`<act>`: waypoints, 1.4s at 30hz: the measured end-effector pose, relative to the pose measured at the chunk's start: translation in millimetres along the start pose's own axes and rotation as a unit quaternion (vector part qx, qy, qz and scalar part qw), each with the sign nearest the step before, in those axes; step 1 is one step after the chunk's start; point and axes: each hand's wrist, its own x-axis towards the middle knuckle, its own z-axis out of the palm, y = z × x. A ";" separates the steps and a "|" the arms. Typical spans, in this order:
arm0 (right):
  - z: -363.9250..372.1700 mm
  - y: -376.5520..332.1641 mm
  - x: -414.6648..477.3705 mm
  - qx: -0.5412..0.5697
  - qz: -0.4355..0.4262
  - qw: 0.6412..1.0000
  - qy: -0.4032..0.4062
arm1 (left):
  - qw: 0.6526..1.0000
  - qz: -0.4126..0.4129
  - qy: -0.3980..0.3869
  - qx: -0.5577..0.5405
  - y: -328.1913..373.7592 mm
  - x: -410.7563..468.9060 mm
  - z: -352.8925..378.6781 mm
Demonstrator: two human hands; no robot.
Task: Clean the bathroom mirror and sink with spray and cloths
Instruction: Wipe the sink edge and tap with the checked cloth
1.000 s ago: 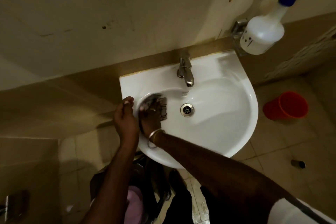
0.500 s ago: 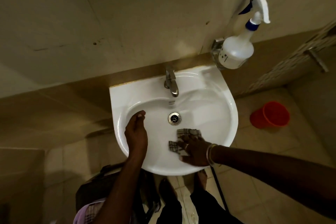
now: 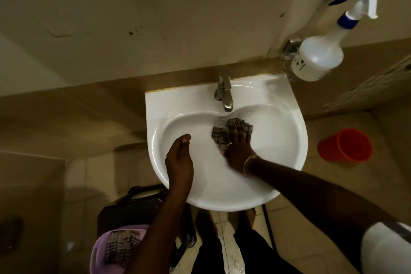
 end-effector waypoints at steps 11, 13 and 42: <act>-19.6 -25.1 7.1 -0.075 -0.165 0.982 -0.047 | 1.000 0.006 0.008 0.007 0.2 1.3 0.7; -29.2 2.5 3.7 -0.128 -0.180 0.975 -0.034 | 1.000 0.009 0.004 0.012 0.3 -0.2 2.2; -41.4 34.6 -136.7 -0.102 0.002 0.994 -0.037 | 0.967 -0.044 -0.154 0.199 -0.1 -50.8 -2.7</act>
